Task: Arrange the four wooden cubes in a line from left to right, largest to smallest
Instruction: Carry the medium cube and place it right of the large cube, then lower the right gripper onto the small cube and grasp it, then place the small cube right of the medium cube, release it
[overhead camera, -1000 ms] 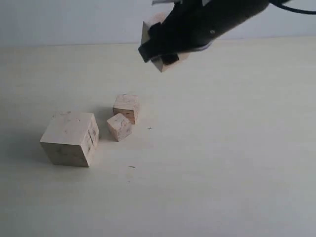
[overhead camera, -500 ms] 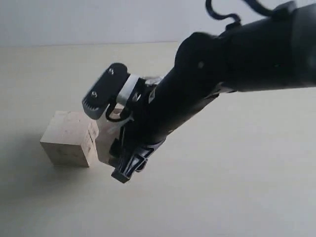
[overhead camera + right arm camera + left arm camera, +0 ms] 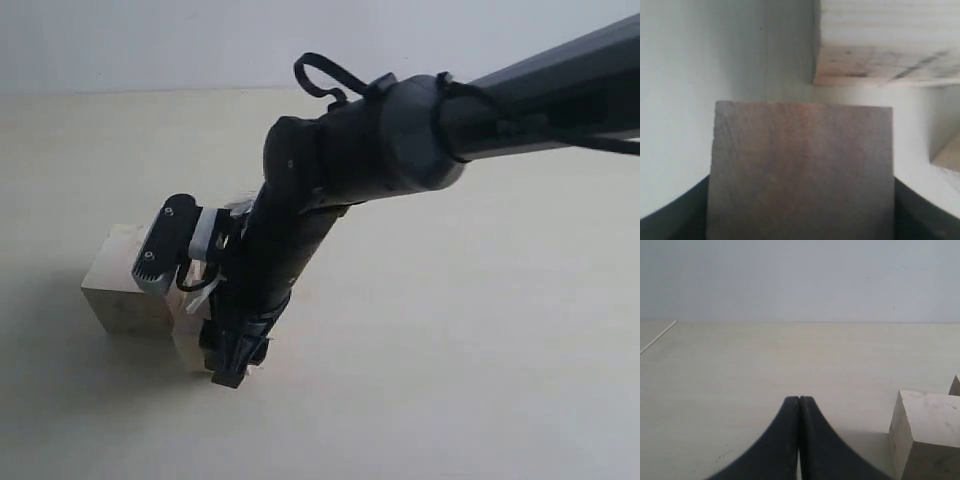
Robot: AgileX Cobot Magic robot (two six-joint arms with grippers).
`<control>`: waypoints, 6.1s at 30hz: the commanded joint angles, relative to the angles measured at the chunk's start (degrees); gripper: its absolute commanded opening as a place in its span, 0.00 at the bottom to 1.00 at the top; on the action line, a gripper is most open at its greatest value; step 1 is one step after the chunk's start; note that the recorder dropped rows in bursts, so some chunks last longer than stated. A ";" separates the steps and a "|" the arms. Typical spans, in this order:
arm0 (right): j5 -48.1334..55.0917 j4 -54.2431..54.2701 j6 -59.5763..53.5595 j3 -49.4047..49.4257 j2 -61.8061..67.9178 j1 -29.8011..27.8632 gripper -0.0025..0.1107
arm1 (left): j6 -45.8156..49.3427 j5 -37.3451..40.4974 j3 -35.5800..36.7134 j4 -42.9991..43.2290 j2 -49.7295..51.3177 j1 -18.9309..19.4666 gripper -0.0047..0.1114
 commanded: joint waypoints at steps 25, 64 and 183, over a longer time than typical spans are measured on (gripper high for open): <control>-3.90 -6.49 -5.56 -9.48 6.77 -1.89 0.02 | 0.22 -0.04 -0.01 -0.43 -0.32 0.18 0.04; -6.89 -7.95 2.69 -9.52 -9.49 -2.27 0.92 | 0.22 -0.04 -0.01 -0.43 -0.32 0.18 0.04; -7.74 15.79 -19.98 -7.25 -3.17 -14.94 0.77 | 0.22 -0.04 -0.01 -0.43 -0.32 0.18 0.04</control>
